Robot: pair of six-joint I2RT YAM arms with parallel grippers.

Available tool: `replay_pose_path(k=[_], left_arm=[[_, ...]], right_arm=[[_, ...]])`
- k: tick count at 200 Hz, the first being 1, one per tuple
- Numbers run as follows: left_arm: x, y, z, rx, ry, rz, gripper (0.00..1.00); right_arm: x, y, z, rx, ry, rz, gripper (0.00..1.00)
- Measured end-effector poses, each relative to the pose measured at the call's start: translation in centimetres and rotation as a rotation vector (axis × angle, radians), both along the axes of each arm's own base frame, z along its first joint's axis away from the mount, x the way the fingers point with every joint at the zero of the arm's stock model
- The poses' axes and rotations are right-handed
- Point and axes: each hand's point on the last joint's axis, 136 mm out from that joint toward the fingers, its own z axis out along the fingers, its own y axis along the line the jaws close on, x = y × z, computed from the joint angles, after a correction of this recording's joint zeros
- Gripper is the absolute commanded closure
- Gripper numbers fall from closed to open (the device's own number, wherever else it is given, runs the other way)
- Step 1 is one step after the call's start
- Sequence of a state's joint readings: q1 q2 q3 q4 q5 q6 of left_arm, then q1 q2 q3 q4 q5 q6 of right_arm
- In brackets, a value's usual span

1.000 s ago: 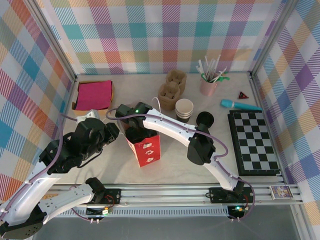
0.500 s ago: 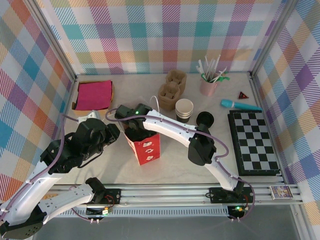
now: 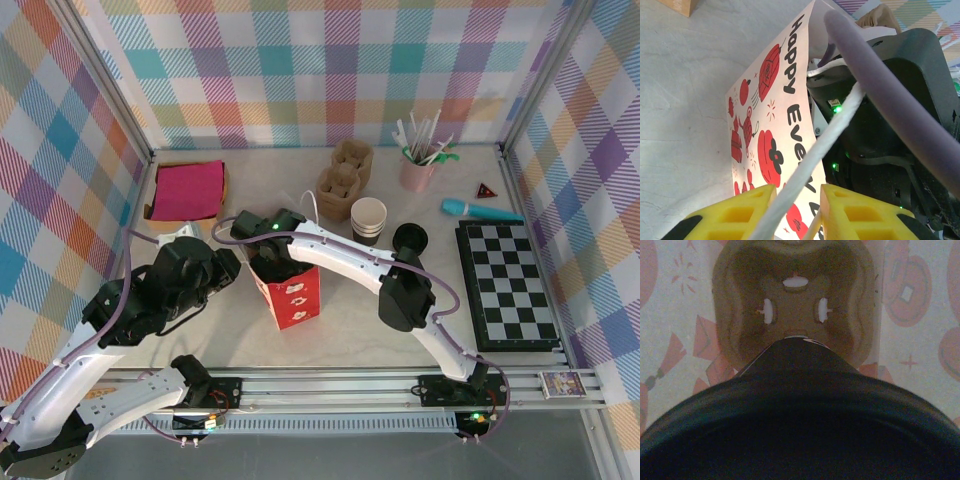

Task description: Pack the takeout coffee

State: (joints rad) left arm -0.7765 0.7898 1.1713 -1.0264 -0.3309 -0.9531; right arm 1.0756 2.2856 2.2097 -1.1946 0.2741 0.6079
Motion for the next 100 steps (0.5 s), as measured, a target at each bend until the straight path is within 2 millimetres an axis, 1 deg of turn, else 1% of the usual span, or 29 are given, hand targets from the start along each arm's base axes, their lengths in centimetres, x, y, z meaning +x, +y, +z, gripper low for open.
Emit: replay_pose_path(k=[100], left_arm=[[-0.03,0.01,-0.07,0.0,0.001,0.0,0.7]], right_arm=[[0.2,0.04,0.03,0.011,-0.016,-0.002,0.5]])
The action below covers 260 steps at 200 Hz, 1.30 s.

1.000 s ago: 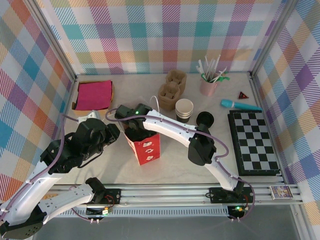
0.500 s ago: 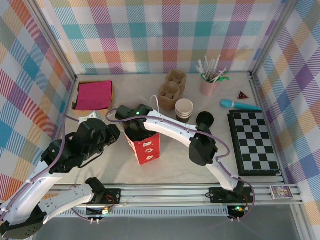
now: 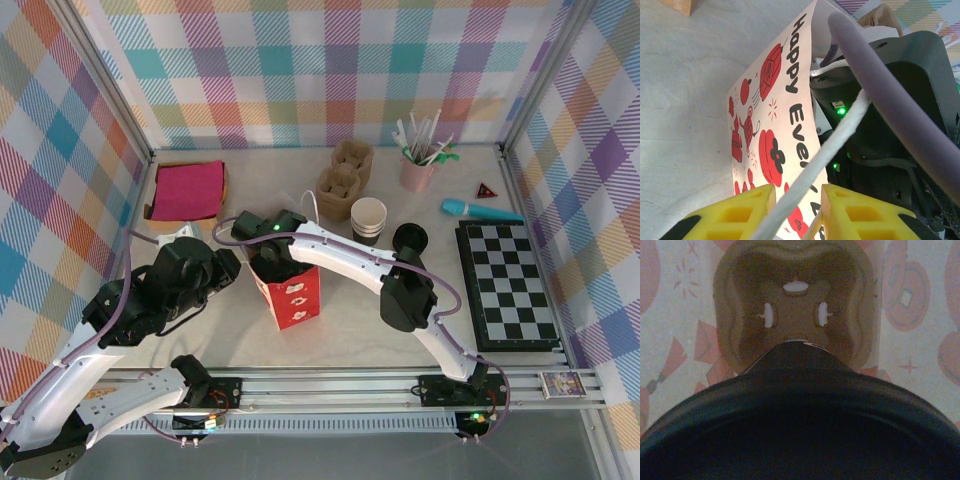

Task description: Pack the takeout coffee

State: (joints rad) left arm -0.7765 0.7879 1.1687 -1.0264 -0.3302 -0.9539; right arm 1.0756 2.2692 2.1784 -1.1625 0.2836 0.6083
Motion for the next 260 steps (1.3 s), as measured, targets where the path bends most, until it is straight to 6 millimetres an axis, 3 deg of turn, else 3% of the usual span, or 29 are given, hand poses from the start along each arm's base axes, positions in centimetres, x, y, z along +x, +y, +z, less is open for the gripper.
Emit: replay_pose_path(k=[260], left_arm=[[-0.02,-0.33,-0.27,-0.002,0.014,-0.011,0.67]], right_arm=[[0.77,0.27,-0.1,0.008,-0.044,0.001,0.51]])
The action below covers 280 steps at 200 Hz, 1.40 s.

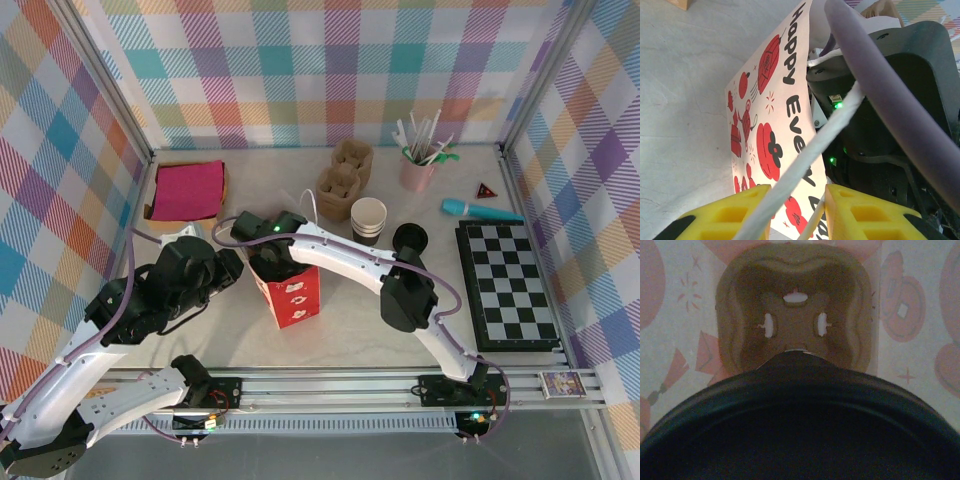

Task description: Pack the takeout coffee

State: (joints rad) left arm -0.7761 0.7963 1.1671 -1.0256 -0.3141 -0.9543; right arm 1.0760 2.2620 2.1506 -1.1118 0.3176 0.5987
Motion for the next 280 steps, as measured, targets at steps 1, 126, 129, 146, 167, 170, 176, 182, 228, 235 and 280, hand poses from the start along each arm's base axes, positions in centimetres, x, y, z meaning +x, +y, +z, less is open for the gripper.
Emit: replay_pose_path(k=[1,126,129,146,167,170,176,182,228,235,280], left_arm=[[0.0,0.0,0.0,0.0,0.0,0.0,0.67],[-0.11,0.12,-0.33,-0.004,-0.001,0.002,0.64],[-0.12,0.12,-0.32,-0.004,-0.001,0.002,0.63],[-0.13,0.14,-0.27,-0.006,-0.003,0.003,0.6],[-0.11,0.13,-0.19,-0.009,-0.006,0.003,0.59],[-0.11,0.12,-0.18,-0.009,-0.006,0.003,0.59],[-0.1,0.11,-0.18,-0.01,-0.007,0.002,0.59],[-0.1,0.11,-0.18,-0.01,-0.007,0.002,0.59],[-0.07,0.08,-0.14,-0.011,-0.008,0.003,0.58],[-0.06,0.08,-0.13,-0.012,-0.008,0.003,0.58],[-0.02,0.04,-0.2,-0.009,-0.006,0.003,0.58]], right_arm=[[0.02,0.01,0.01,0.001,-0.002,0.001,0.51],[0.37,0.35,-0.13,0.006,-0.014,0.006,0.53],[0.39,0.34,-0.11,0.006,-0.014,0.006,0.53],[0.4,0.33,-0.1,0.006,-0.015,0.006,0.53],[0.41,0.33,-0.1,0.006,-0.016,0.006,0.53],[0.42,0.34,-0.1,0.006,-0.016,0.006,0.53],[0.42,0.34,-0.1,0.006,-0.016,0.007,0.53],[0.41,0.35,-0.09,0.005,-0.016,0.008,0.53],[0.38,0.43,-0.17,0.001,-0.009,0.009,0.53],[0.38,0.43,-0.17,0.001,-0.009,0.009,0.53],[0.57,0.36,-0.09,-0.002,-0.021,0.006,0.55]])
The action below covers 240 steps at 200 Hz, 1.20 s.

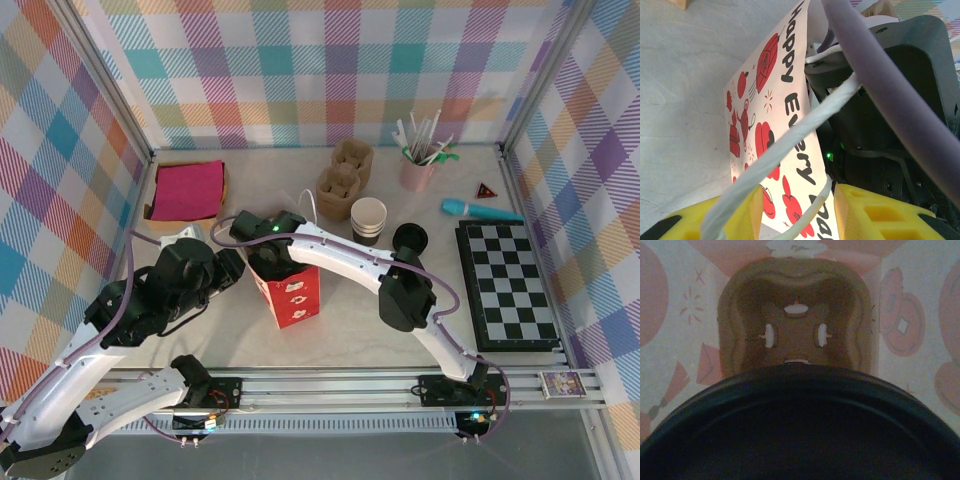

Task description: Pack the takeout coffee

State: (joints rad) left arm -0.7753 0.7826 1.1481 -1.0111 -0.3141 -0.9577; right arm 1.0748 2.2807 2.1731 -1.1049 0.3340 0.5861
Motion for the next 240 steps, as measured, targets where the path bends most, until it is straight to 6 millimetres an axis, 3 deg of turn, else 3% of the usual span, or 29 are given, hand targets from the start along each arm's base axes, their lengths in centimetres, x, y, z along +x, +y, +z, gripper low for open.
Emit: replay_pose_path(k=[240], left_arm=[[-0.1,-0.1,-0.1,-0.004,0.006,-0.007,0.58]], right_arm=[[1.4,0.3,0.2,-0.015,-0.084,0.005,0.55]])
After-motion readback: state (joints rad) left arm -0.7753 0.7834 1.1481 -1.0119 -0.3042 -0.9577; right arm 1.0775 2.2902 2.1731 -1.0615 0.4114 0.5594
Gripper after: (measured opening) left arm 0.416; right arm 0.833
